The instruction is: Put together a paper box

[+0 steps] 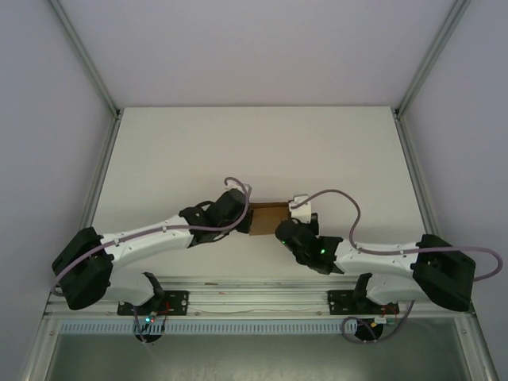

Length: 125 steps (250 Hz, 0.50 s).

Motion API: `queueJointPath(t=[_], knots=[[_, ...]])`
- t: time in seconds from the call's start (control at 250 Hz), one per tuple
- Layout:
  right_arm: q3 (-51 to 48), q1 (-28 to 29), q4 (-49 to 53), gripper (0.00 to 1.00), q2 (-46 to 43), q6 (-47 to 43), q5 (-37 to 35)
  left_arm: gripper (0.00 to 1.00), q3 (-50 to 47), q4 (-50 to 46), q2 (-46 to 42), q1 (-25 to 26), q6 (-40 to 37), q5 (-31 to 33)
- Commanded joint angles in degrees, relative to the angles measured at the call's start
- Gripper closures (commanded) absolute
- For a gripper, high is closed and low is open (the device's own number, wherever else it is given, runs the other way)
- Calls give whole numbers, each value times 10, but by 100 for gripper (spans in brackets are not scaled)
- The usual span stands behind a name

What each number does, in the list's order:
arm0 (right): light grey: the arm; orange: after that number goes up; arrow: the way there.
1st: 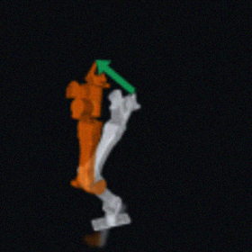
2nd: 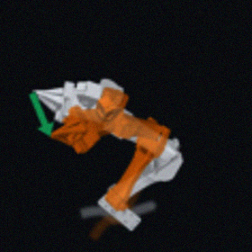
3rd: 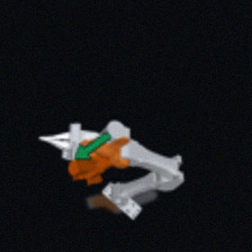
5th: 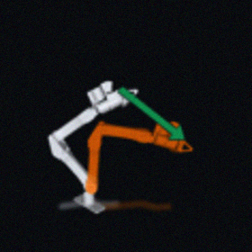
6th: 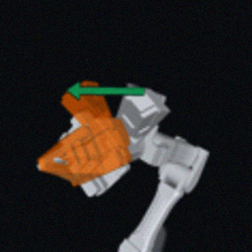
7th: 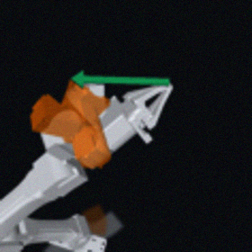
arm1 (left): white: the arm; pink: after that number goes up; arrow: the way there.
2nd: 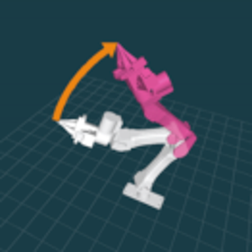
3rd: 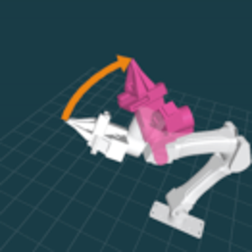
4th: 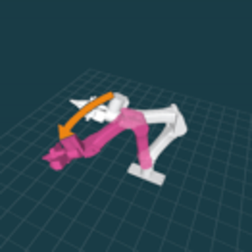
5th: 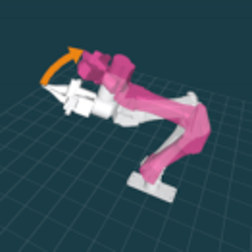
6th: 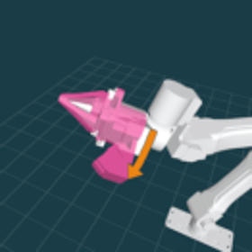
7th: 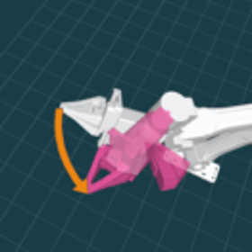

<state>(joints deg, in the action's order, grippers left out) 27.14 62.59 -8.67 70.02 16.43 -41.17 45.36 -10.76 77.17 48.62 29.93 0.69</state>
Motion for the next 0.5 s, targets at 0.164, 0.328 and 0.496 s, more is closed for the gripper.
queueJointPath(t=[0.164,0.328,0.496], knots=[[13,5,44,100,6,67,-20,100,0,80,49,-24,-81,1],[20,4,47,100,23,65,-12,100,4,71,55,-26,-100,-9],[51,5,101,100,36,81,-20,66,22,7,23,-30,-83,0]])
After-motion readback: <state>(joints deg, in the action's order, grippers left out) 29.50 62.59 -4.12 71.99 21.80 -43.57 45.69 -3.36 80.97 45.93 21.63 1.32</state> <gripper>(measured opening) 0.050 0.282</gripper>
